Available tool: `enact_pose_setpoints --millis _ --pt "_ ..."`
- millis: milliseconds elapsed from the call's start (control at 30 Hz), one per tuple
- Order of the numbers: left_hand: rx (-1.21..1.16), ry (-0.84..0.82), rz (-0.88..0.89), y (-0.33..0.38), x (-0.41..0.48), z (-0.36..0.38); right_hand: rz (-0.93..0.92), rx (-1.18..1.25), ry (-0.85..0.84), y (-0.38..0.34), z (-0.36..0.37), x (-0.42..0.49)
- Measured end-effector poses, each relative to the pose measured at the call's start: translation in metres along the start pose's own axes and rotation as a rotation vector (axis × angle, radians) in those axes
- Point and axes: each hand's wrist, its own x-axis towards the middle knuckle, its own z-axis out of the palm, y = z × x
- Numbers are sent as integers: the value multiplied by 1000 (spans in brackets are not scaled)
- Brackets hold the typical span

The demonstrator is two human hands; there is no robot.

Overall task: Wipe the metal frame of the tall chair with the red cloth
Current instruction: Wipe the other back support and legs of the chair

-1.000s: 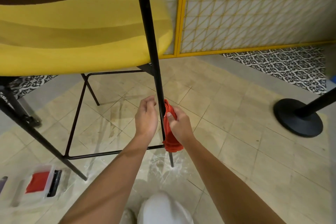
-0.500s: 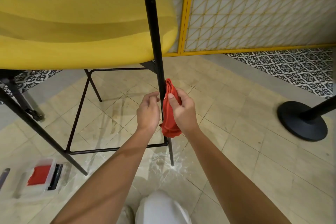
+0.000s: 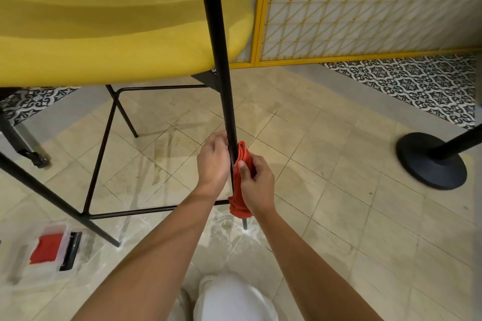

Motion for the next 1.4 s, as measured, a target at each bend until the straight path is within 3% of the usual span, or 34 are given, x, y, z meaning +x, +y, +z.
enact_pose_setpoints --millis 333,533,700,1167,1400 --pt "15 -2 -64 -17 6 1 141 -44 -116 0 -10 5" --pt "-1 -23 -34 -7 5 0 -37 45 -35 -29 -13 10" --pt "-27 -23 -84 -13 5 -4 -75 122 121 -27 3 2" --pt "-79 -28 -163 -49 5 -8 233 -93 119 28 17 -8" --pt "-100 -31 -161 -42 3 -12 140 13 115 10 4 -8"
